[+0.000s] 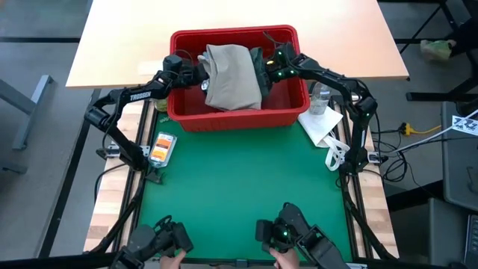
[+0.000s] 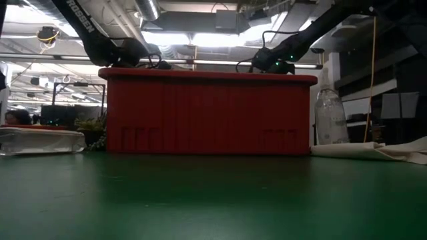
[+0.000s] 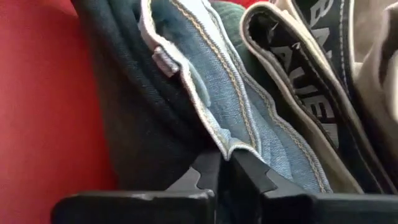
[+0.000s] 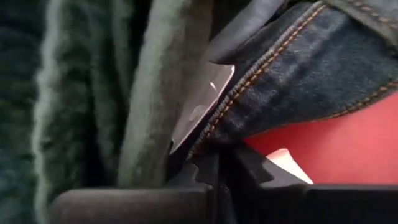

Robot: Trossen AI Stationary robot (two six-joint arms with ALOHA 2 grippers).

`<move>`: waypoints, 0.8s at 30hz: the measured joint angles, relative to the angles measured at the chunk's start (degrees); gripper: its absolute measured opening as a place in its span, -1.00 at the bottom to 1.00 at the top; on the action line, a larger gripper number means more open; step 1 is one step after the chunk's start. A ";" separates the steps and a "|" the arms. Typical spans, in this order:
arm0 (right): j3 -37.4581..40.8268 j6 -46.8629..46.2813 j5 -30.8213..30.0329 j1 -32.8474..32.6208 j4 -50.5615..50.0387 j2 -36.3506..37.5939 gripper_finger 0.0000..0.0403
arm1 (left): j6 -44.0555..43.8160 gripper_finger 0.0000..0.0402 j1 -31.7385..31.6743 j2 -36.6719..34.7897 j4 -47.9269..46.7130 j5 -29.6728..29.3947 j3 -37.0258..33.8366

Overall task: Fold laundry
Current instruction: Put the stack of colored folded clothes into the red laundry bin

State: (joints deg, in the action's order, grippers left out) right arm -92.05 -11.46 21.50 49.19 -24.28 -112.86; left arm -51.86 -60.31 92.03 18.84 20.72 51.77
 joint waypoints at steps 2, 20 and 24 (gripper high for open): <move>-0.07 0.43 -1.61 -0.04 0.09 0.00 -0.83 | 0.13 -0.87 -0.07 0.00 0.12 -0.54 -0.03; -6.31 11.78 1.92 3.55 -9.94 0.00 -0.34 | 7.34 -0.33 -0.62 -2.84 0.62 -1.71 -0.37; -11.71 17.54 -2.53 3.87 -18.23 0.03 -0.34 | 7.54 -0.36 -0.61 -5.35 0.85 -5.31 -0.37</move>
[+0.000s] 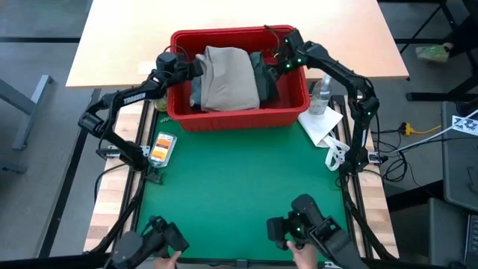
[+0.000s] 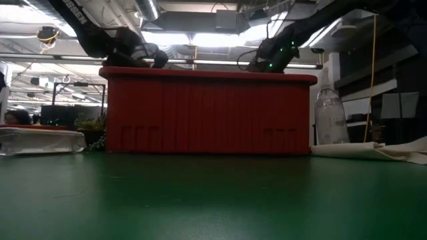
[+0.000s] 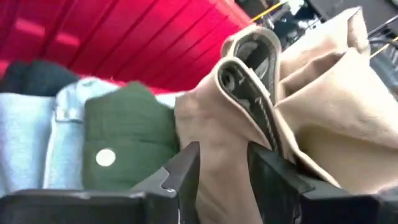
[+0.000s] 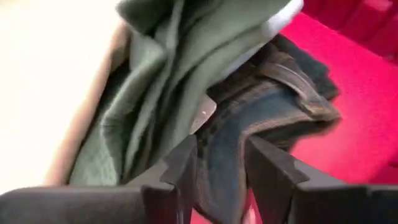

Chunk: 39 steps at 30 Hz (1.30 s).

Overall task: Fold laundry
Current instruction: Put the stack of colored folded clothes into the red laundry bin

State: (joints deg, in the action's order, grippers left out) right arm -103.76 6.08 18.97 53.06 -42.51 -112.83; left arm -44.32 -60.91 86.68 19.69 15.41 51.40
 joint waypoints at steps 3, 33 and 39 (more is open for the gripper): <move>-4.03 3.20 -3.45 0.12 -3.92 0.06 -0.34 | 0.01 -0.37 0.05 -1.77 1.15 -0.94 0.00; -7.51 21.25 -12.30 -11.64 13.60 0.08 -0.34 | 18.37 -0.38 10.33 -6.18 13.13 -13.33 0.20; 0.78 21.17 -15.80 -10.08 20.72 0.06 -0.34 | 27.19 -0.38 11.77 0.77 13.10 -16.49 0.20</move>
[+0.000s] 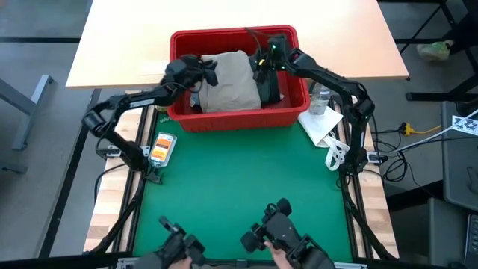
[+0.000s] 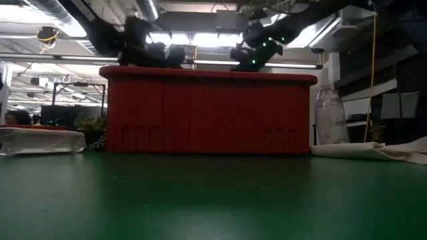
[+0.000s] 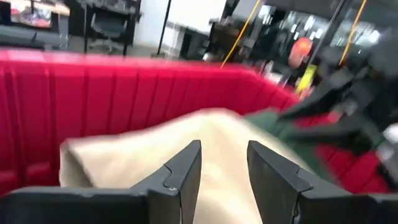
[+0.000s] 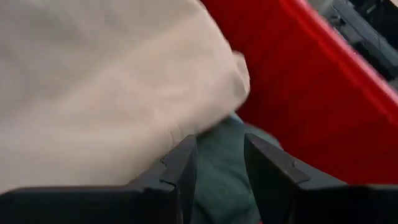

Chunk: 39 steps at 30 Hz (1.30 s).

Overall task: Fold laundry
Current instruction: Put the stack of colored folded clothes into the red laundry bin

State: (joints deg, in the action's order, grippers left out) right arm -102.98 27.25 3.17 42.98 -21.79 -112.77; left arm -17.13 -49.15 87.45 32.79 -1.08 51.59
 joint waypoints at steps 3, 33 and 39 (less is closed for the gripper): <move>3.86 0.01 -1.03 0.86 2.73 0.00 -0.34 | 2.15 -0.38 -0.25 4.31 0.48 -1.38 -0.06; 2.19 0.21 -2.60 8.96 -2.46 0.00 -0.34 | 2.72 -0.44 -0.51 13.21 7.75 6.71 16.15; -7.18 0.43 -2.45 7.82 -6.37 0.07 -0.34 | 2.78 -0.53 0.55 13.15 6.33 6.67 19.98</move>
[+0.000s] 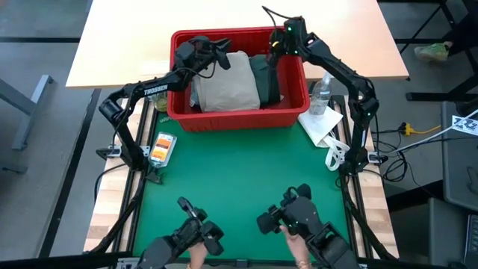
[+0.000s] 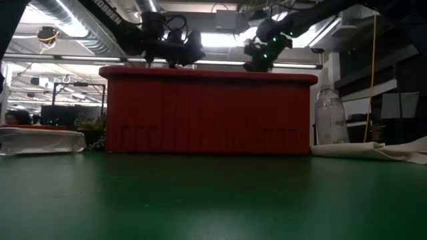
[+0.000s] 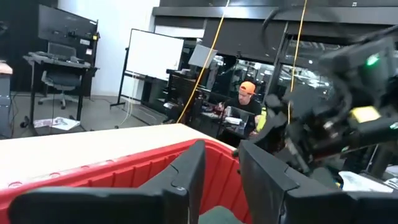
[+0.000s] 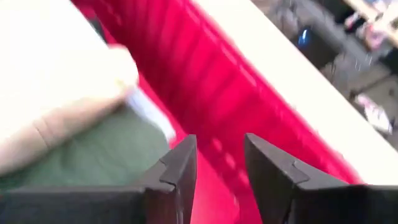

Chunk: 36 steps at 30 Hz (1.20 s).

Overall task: Fold laundry
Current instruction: Put the stack of colored folded clothes into the red laundry bin

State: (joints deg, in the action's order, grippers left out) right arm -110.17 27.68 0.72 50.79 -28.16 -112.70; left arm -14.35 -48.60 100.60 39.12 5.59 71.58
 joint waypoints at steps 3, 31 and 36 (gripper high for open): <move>-0.73 1.22 0.39 -1.69 3.09 0.03 -0.34 | 0.00 -0.56 0.01 0.00 -1.22 -0.09 0.01; -0.68 4.31 -3.60 -6.04 7.76 -14.55 -0.34 | 24.05 -0.57 -1.04 5.29 -31.26 -21.37 0.01; -0.68 6.36 -4.26 -6.06 7.42 -13.91 -0.34 | 24.19 -0.57 -0.99 2.97 -31.68 -27.39 0.01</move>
State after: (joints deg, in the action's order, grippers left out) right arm -110.85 34.04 -3.54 44.73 -20.74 -126.60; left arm 9.83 -49.59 103.56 7.44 -21.80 71.59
